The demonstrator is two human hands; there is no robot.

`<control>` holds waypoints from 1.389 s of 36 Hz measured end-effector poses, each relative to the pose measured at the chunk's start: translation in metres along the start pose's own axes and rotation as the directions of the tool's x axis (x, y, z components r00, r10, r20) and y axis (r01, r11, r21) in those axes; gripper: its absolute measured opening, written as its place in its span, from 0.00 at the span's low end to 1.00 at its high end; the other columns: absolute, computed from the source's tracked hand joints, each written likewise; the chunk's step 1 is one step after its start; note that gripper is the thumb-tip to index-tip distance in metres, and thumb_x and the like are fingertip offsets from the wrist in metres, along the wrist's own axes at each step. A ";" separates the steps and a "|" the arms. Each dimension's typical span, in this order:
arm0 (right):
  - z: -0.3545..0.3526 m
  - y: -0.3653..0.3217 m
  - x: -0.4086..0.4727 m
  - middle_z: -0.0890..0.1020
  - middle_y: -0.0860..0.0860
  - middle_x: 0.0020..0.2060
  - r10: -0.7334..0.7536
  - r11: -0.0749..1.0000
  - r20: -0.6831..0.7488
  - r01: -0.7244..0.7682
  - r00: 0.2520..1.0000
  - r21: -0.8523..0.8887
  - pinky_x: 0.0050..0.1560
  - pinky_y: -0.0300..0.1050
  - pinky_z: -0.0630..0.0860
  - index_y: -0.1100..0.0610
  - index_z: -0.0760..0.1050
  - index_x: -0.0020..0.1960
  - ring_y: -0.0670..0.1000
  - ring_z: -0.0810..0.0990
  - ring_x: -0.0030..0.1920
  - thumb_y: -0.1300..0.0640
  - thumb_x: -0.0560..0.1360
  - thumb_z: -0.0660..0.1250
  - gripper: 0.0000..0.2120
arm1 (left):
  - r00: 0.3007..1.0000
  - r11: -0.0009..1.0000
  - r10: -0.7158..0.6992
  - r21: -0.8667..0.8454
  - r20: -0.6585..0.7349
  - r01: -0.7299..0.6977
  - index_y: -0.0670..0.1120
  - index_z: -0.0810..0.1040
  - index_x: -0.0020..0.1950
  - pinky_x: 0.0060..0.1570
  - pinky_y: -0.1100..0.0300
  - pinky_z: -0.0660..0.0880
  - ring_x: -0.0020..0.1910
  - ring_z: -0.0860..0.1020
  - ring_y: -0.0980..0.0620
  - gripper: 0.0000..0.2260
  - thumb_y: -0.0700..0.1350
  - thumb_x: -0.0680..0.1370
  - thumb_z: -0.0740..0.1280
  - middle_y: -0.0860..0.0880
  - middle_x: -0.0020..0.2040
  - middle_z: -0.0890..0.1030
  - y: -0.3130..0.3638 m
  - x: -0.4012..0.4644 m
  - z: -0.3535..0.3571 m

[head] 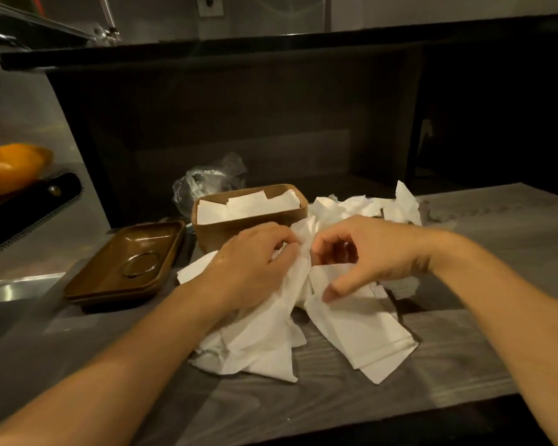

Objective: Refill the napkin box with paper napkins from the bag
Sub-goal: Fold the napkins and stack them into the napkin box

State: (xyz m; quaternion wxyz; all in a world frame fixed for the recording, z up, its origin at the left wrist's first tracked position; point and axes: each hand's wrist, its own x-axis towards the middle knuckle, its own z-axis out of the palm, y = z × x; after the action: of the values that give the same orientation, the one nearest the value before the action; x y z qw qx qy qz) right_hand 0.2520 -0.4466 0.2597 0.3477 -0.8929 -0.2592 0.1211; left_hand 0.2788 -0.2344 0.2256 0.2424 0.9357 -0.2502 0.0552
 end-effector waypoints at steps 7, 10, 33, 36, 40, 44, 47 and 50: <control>0.000 0.000 -0.005 0.82 0.38 0.46 -0.029 0.999 0.064 0.031 0.998 -0.036 0.52 0.35 0.75 0.41 0.82 0.42 0.38 0.80 0.49 0.55 0.73 0.77 0.09 | 0.999 1.000 -0.003 -0.008 -0.035 0.003 0.58 0.77 0.60 0.63 0.54 0.76 0.55 0.76 0.58 0.10 0.56 0.83 0.60 0.61 0.57 0.78 -0.001 0.004 0.002; -0.003 0.003 -0.010 0.85 0.39 0.50 -0.021 1.000 0.006 0.021 1.000 0.019 0.57 0.39 0.77 0.43 0.85 0.49 0.40 0.81 0.54 0.55 0.76 0.73 0.07 | 0.997 1.000 0.006 -0.008 -0.072 -0.006 0.59 0.76 0.60 0.62 0.55 0.77 0.54 0.76 0.59 0.09 0.56 0.83 0.60 0.62 0.56 0.77 -0.004 0.003 0.003; -0.006 0.003 -0.006 0.84 0.38 0.42 -0.073 0.990 -0.510 0.124 0.857 0.066 0.42 0.27 0.76 0.47 0.83 0.48 0.38 0.82 0.47 0.58 0.78 0.71 0.07 | 0.977 0.986 0.072 -0.135 -0.200 -0.101 0.56 0.74 0.59 0.64 0.57 0.73 0.56 0.74 0.59 0.14 0.58 0.83 0.52 0.59 0.58 0.75 -0.001 -0.008 -0.004; -0.015 -0.011 -0.006 0.85 0.41 0.43 -0.131 0.979 -0.543 0.196 0.830 0.064 0.43 0.32 0.79 0.48 0.84 0.49 0.42 0.84 0.47 0.59 0.78 0.70 0.07 | 0.964 0.955 0.108 -0.242 -0.244 -0.169 0.50 0.78 0.58 0.62 0.63 0.72 0.56 0.74 0.61 0.20 0.55 0.82 0.49 0.56 0.57 0.78 0.009 -0.011 -0.012; -0.024 -0.041 0.001 0.86 0.45 0.43 -0.224 0.957 -0.530 0.288 0.818 0.041 0.44 0.35 0.81 0.52 0.85 0.50 0.45 0.85 0.47 0.61 0.78 0.70 0.06 | 0.969 0.730 0.132 -0.640 -0.210 -0.239 0.47 0.81 0.60 0.59 0.56 0.78 0.57 0.81 0.53 0.22 0.57 0.82 0.53 0.51 0.56 0.84 0.022 -0.017 -0.021; -0.025 -0.060 0.022 0.86 0.48 0.43 -0.260 0.931 -0.566 0.358 0.782 0.067 0.44 0.38 0.82 0.56 0.85 0.52 0.47 0.85 0.46 0.62 0.78 0.70 0.06 | 0.992 0.600 0.082 -0.791 -0.091 -0.122 0.46 0.80 0.62 0.55 0.54 0.81 0.56 0.83 0.46 0.21 0.58 0.77 0.63 0.45 0.55 0.85 0.032 -0.014 -0.026; -0.016 -0.059 0.039 0.86 0.47 0.43 -0.252 0.927 -0.586 0.366 0.770 0.081 0.46 0.38 0.82 0.55 0.85 0.51 0.46 0.85 0.47 0.62 0.78 0.71 0.06 | 0.999 0.519 -0.018 -0.855 -0.038 -0.023 0.49 0.79 0.64 0.60 0.45 0.80 0.57 0.83 0.45 0.21 0.58 0.75 0.67 0.46 0.56 0.84 0.029 -0.010 -0.027; -0.004 -0.044 0.050 0.86 0.45 0.42 -0.224 0.929 -0.649 0.361 0.727 0.083 0.44 0.36 0.81 0.53 0.85 0.51 0.44 0.85 0.47 0.60 0.78 0.72 0.05 | 0.995 0.459 -0.098 -0.885 0.036 0.078 0.46 0.79 0.63 0.62 0.42 0.78 0.56 0.83 0.42 0.17 0.54 0.78 0.69 0.43 0.55 0.85 0.025 -0.008 -0.027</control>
State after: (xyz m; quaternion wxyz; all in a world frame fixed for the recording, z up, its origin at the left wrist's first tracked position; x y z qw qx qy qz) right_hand 0.2783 -0.3940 0.2906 0.5182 -0.7885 -0.2523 -0.2145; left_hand 0.2597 -0.2366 0.2575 0.6965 0.6862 -0.1917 -0.0854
